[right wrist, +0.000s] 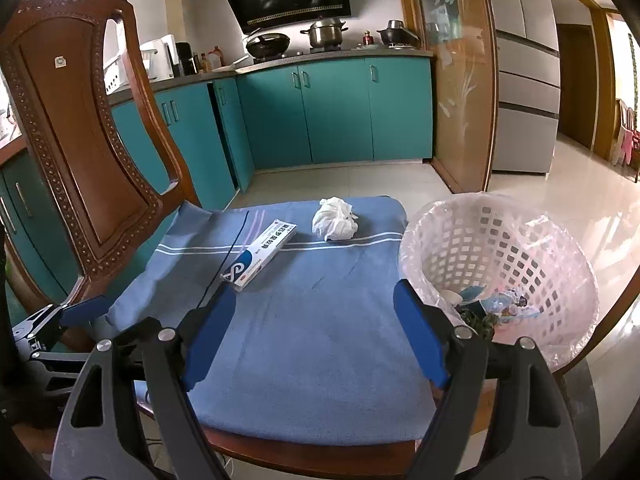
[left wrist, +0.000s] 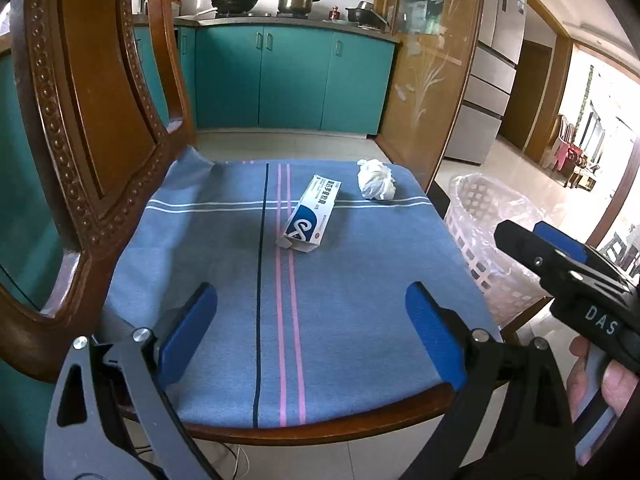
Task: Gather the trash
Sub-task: 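Move both open grippers back toward the medicine box and white tissue, then grasp the white-blue medicine box with the left gripper while the right gripper grasps the white tissue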
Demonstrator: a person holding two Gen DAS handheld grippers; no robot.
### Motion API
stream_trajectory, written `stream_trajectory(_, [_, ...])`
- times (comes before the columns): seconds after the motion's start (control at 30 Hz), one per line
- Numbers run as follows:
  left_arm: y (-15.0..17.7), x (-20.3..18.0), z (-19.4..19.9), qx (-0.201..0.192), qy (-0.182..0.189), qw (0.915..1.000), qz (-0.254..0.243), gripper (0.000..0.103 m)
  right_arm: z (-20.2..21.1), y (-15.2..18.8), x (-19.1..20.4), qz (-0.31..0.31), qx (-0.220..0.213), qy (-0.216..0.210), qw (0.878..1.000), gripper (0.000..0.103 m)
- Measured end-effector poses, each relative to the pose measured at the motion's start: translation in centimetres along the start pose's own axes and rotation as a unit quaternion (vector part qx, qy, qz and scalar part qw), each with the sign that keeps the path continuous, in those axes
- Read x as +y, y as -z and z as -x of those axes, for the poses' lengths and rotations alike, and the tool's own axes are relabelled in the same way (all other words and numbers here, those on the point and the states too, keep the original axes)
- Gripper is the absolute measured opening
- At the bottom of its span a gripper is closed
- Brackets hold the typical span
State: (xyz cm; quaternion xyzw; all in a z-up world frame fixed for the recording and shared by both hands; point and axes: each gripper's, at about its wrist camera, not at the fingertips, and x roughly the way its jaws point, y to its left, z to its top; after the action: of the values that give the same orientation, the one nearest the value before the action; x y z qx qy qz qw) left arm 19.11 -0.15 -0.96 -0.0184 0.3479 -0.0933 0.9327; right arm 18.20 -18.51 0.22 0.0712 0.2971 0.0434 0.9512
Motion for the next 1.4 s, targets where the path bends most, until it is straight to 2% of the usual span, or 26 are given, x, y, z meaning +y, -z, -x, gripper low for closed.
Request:
stream_trajectory(0.23, [-2.0, -0.6, -4.3, 0.012, 0.000, 0.9996, -0.027, 0.095, -0.1, -0.2, -0.4, -0.008, -0.003, -0.004, 1.000, 0.079])
stream_trajectory(0.37, [-4.1, -1.2, -9.1, 0.037, -0.008, 0.9981, -0.048, 0.093, -0.6, -0.3, -0.8, -0.012, -0.002, -0.004, 1.000, 0.079])
stream_trajectory(0.53, [-5.5, -1.6, -15.7, 0.093, -0.009, 0.9931, -0.071, 0.091, -1.2, -0.4, -0.9, -0.011, 0.003, -0.004, 1.000, 0.079])
stream_trajectory(0.63, [-5.3, -1.0, -19.2, 0.133, -0.010, 0.9885, -0.071, 0.073, -1.6, -0.5, -1.0, -0.010, 0.007, -0.002, 1.000, 0.079])
stream_trajectory(0.67, [-5.2, -0.6, -20.0, 0.144, -0.006, 0.9874, -0.065, 0.062, -1.7, -0.6, -1.1, -0.012, 0.008, -0.003, 1.000, 0.079])
stream_trajectory(0.7, [-5.4, -0.2, -20.0, 0.133, -0.002, 0.9895, -0.056, 0.046, -1.8, -0.7, -1.1, -0.012, 0.009, -0.002, 1.000, 0.079])
stream_trajectory(0.73, [-5.4, 0.0, -20.0, 0.132, -0.005, 0.9898, -0.053, 0.045, -2.1, -0.8, -1.0, -0.010, 0.009, -0.001, 1.000, 0.079])
stream_trajectory(0.8, [-5.6, 0.4, -19.5, 0.135, 0.002, 0.9899, -0.044, 0.044, -2.6, -1.1, -0.9, -0.006, 0.009, 0.003, 1.000, 0.079])
stream_trajectory(0.9, [-5.9, 1.0, -16.5, 0.101, 0.012, 0.9944, -0.030, 0.044, -3.9, -1.9, -0.7, -0.002, 0.009, 0.008, 1.000, 0.079])
stream_trajectory(1.13, [-5.5, 2.6, -5.0, 0.002, 0.006, 0.9998, 0.021, 0.044, -10.7, -4.9, -0.8, -0.029, 0.050, 0.003, 0.998, 0.079])
stream_trajectory(1.23, [-3.9, 2.8, -0.9, -0.031, 0.004, 0.9988, 0.039, 0.044, -15.6, -6.8, -0.2, -0.026, 0.071, 0.028, 0.997, 0.079])
stream_trajectory(1.4, [-2.3, 3.2, 1.1, -0.031, 0.003, 0.9986, 0.043, 0.045, -23.4, -7.7, 0.0, -0.010, 0.122, 0.090, 0.988, 0.078])
